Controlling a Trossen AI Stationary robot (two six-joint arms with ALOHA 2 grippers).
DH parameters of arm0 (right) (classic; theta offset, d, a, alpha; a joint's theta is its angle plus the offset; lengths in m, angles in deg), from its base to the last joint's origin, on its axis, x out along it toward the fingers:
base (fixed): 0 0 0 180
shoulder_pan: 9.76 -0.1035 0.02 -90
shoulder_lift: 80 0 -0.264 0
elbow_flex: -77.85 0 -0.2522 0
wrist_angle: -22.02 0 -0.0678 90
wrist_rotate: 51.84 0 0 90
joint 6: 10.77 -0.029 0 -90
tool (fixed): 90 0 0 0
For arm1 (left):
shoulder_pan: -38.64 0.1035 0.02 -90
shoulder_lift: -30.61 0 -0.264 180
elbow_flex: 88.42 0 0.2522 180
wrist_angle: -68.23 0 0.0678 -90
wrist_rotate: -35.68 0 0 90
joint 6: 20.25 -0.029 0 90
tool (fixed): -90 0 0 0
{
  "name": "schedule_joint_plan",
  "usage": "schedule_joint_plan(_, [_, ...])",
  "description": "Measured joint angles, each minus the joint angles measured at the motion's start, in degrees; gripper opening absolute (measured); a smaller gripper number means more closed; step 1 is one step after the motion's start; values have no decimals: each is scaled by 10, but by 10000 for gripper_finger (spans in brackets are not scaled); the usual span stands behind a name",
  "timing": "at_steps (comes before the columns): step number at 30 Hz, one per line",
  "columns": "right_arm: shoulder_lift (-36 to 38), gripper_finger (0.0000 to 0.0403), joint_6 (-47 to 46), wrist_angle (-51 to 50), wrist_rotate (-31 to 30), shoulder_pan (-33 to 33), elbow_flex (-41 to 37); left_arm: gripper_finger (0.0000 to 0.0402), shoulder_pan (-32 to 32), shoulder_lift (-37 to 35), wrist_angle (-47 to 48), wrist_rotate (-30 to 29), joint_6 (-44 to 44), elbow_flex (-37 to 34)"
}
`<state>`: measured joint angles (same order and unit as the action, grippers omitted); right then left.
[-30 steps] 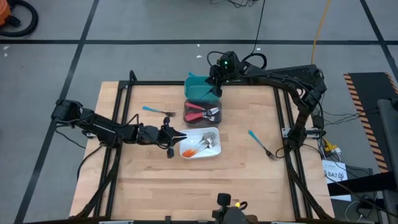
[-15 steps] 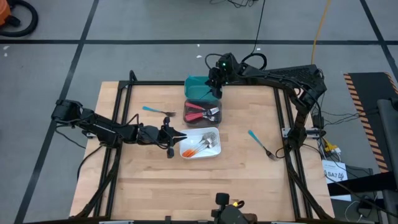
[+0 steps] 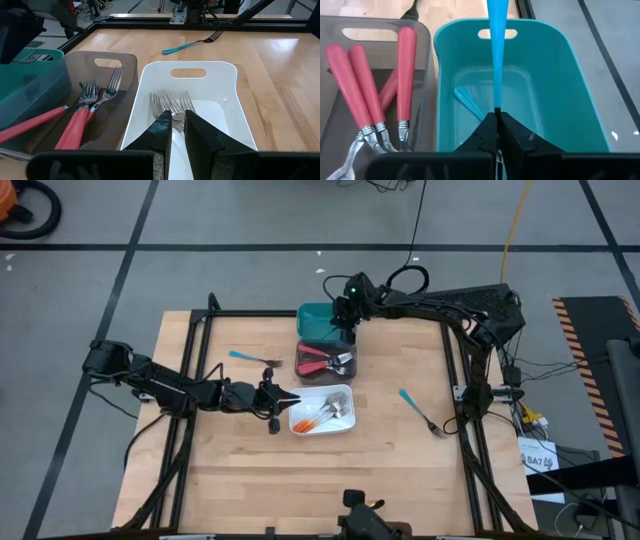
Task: Sort silverware by color (type)
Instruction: Put the bottom left blue fork into the blue bin, then adjust the white bin
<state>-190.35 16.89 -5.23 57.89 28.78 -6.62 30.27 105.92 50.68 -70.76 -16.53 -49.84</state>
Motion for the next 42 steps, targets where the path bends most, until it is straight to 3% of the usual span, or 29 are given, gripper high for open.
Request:
schedule_joint_plan(6, [-19,4,0,-3,-4,0,0,53,0,0,0,0,0,0])
schedule_joint_plan(11, [-32,4,3,-3,-48,0,0,53,0,0,1,0,0,0])
schedule_joint_plan(20, [-31,6,5,-2,-49,0,0,53,0,0,3,0,-2,0])
schedule_joint_plan(32, [-25,97,-27,4,-92,0,0,53,0,0,3,0,-2,0])
schedule_joint_plan(42, [25,107,-48,20,-92,-22,0,53,0,0,7,0,-6,0])
